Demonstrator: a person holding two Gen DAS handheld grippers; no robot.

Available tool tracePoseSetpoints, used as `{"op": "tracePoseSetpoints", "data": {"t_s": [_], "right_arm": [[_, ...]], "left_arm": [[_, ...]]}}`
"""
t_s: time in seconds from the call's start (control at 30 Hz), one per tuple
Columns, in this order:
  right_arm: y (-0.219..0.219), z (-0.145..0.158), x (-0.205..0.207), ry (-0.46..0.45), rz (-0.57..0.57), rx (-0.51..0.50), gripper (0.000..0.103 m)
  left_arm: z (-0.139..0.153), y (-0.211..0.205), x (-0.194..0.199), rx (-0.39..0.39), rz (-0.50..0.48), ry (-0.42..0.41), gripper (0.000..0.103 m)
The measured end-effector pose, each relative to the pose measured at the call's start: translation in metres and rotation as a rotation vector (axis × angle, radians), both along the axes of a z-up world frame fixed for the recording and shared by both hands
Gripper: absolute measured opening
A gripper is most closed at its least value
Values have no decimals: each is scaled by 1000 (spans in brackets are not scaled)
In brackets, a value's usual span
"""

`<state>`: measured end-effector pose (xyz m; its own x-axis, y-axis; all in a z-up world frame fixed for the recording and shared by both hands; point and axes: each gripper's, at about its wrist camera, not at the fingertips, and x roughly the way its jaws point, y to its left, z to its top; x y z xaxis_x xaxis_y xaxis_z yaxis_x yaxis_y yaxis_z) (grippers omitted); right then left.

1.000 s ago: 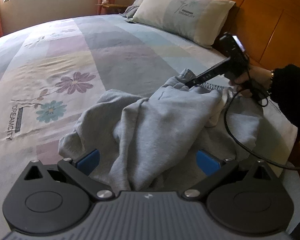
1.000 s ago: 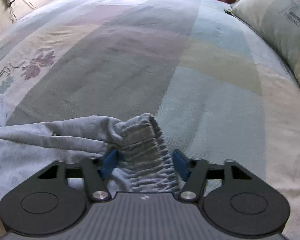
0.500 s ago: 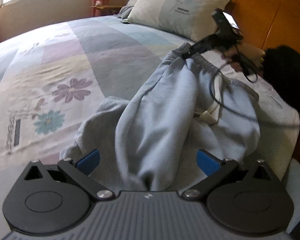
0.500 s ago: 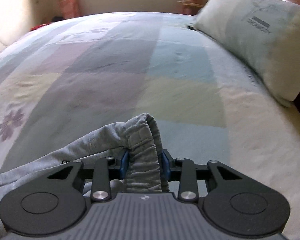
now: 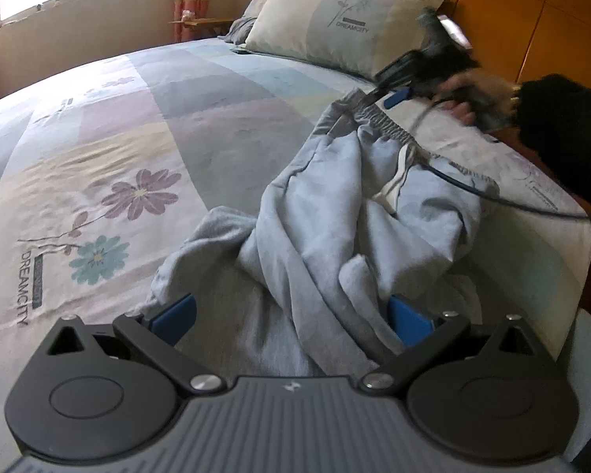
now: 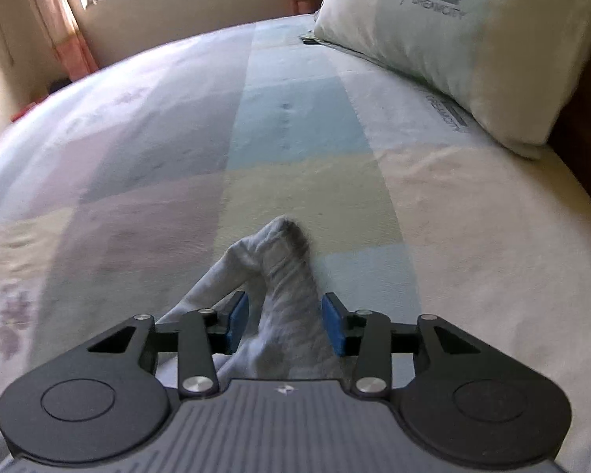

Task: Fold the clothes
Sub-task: 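Lower the waistband onto the bed and open the right gripper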

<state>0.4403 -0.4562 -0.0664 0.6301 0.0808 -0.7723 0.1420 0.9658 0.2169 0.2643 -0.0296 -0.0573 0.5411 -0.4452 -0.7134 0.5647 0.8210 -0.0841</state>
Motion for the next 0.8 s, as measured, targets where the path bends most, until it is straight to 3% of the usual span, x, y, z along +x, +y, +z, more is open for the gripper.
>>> {"op": "tracePoseSetpoints", "data": {"t_s": [0.17,0.4,0.47,0.6,0.7,0.8], "right_arm": [[12,35,-79,-62,104,44,48],[17,30,-197,-99,107,148,52],[9,15,-221,-104,52,191,53],[-23,-37,-251,-99,-150,409,54],[-32,-69,-262,-114,-266,483,73],[-33,-91,-264,-157,-334,553,73]], "left_arm": [[5,3,-18,-9,17,6,102],[7,4,-46,-4,33,18,102],[6,3,-53,-11,36,24,102],[3,-1,-60,-33,46,41,102],[0,-4,-65,-50,53,53,102],[-2,-7,-70,-67,61,66,102]]}}
